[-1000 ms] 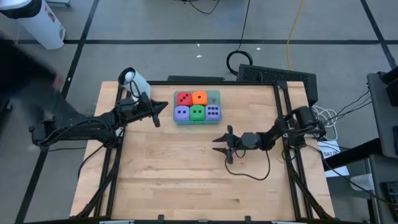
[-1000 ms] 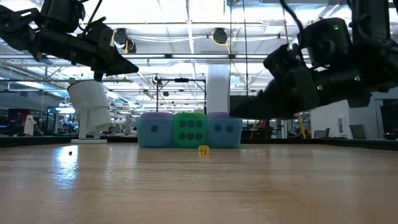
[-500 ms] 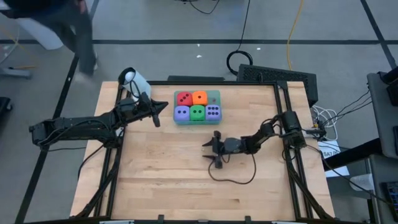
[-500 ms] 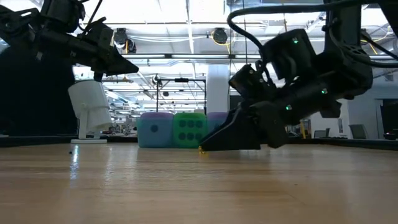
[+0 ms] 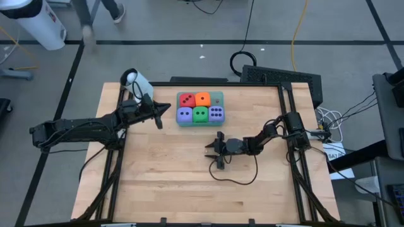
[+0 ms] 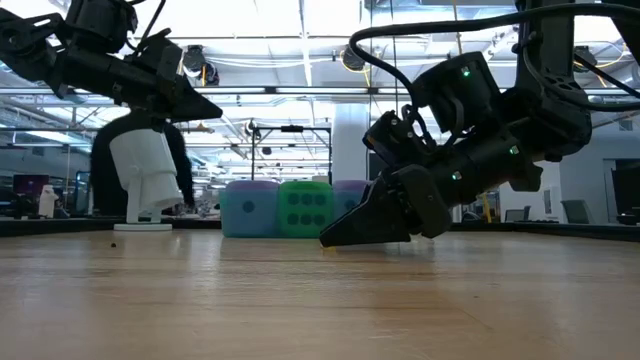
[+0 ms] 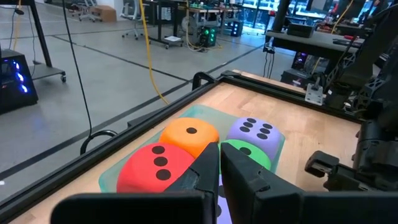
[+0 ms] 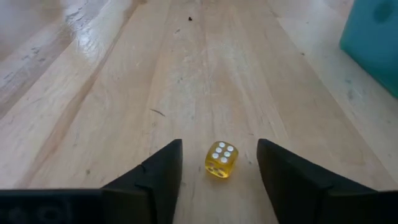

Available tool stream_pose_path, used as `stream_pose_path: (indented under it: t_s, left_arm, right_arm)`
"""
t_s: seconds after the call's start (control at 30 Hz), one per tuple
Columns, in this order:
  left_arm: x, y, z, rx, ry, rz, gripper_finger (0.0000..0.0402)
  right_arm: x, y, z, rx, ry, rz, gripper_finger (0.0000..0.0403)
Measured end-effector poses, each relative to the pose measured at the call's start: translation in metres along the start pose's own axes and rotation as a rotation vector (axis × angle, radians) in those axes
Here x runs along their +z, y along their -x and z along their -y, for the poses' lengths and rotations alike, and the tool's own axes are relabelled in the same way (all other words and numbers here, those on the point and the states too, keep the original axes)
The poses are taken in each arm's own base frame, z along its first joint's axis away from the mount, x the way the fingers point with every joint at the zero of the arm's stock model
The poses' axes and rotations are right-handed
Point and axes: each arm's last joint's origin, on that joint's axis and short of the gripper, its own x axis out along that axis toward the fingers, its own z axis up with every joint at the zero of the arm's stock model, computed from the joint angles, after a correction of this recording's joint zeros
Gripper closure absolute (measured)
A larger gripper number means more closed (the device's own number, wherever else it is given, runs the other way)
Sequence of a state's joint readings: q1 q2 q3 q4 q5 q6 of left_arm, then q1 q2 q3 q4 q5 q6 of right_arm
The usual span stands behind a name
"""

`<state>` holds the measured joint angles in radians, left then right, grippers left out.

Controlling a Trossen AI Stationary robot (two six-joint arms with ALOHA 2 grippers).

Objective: Pick & Place Dice
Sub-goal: Put the small yellow dice into the light blue bin

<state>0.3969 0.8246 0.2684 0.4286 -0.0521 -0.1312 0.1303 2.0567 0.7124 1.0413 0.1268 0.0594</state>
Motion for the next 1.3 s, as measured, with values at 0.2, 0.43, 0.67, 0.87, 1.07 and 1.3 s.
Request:
stream_pose_path:
  t_s: [0.2,0.43,0.67,0.87,1.07,1.3]
  left_arm:
    - [0.000,0.000,0.000,0.000,0.000,0.000,0.0378]
    - [0.000,0.000,0.000,0.000,0.000,0.001,0.0378]
    - [0.000,0.000,0.000,0.001,0.000,0.001,0.0378]
    - [0.000,0.000,0.000,0.001,0.000,0.000,0.0378]
    - [-0.001,0.000,0.000,0.002,0.000,-0.007,0.0378]
    - [-0.001,0.000,0.000,0.002,-0.001,-0.007,0.0378]
  right_arm:
    - [-0.002,0.000,0.000,0.000,-0.005,-0.025,0.0244]
    - [-0.002,0.000,0.000,0.004,-0.005,-0.025,0.0299]
    - [-0.002,0.000,0.000,0.000,0.000,-0.023,0.0340]
    - [0.008,0.004,0.000,-0.002,0.048,-0.007,0.0349]
    - [0.053,0.024,0.013,-0.046,0.127,0.075,0.0340]
    - [0.111,0.066,0.061,-0.355,0.271,0.170,0.0348]
